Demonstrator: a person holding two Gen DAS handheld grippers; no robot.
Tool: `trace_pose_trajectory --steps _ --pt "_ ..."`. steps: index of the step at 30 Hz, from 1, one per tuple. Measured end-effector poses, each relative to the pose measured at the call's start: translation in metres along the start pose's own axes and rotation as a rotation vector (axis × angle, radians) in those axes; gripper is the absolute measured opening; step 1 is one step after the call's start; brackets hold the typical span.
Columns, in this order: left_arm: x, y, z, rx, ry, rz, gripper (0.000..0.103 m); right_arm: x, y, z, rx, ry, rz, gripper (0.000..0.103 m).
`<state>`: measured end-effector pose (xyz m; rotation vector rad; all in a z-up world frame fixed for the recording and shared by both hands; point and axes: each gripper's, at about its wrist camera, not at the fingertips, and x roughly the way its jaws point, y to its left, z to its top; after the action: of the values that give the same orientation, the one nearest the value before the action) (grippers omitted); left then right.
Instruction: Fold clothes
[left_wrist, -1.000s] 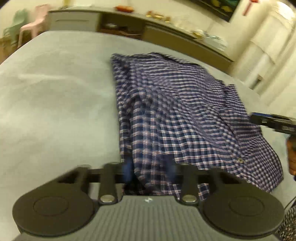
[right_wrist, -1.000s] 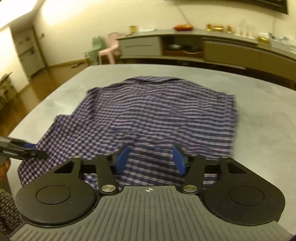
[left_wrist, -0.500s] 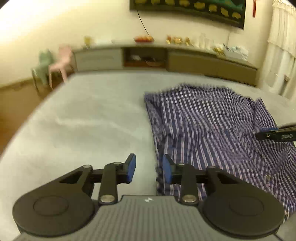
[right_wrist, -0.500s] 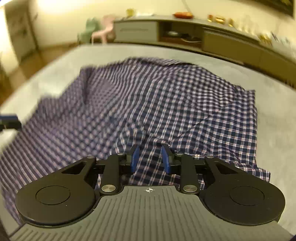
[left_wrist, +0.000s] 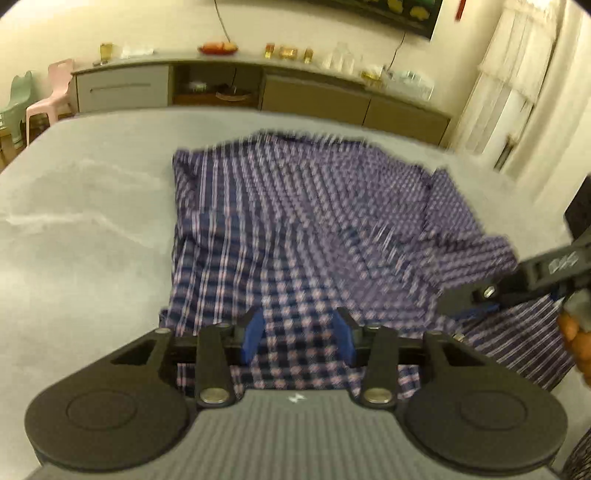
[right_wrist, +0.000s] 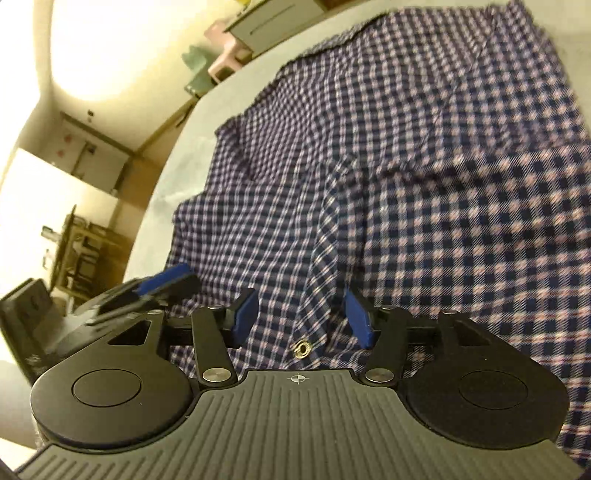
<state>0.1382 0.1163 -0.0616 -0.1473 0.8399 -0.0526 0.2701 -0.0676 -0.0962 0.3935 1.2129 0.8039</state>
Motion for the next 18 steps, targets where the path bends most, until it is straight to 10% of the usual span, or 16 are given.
trace_pose_trajectory --steps 13,18 --pt "0.012 0.004 -0.006 0.059 0.002 -0.035 0.042 0.025 -0.014 0.019 0.186 -0.167 0.293 0.056" --pt "0.011 0.01 -0.005 0.051 0.004 -0.052 0.042 0.002 -0.011 0.021 0.133 -0.322 0.236 0.056"
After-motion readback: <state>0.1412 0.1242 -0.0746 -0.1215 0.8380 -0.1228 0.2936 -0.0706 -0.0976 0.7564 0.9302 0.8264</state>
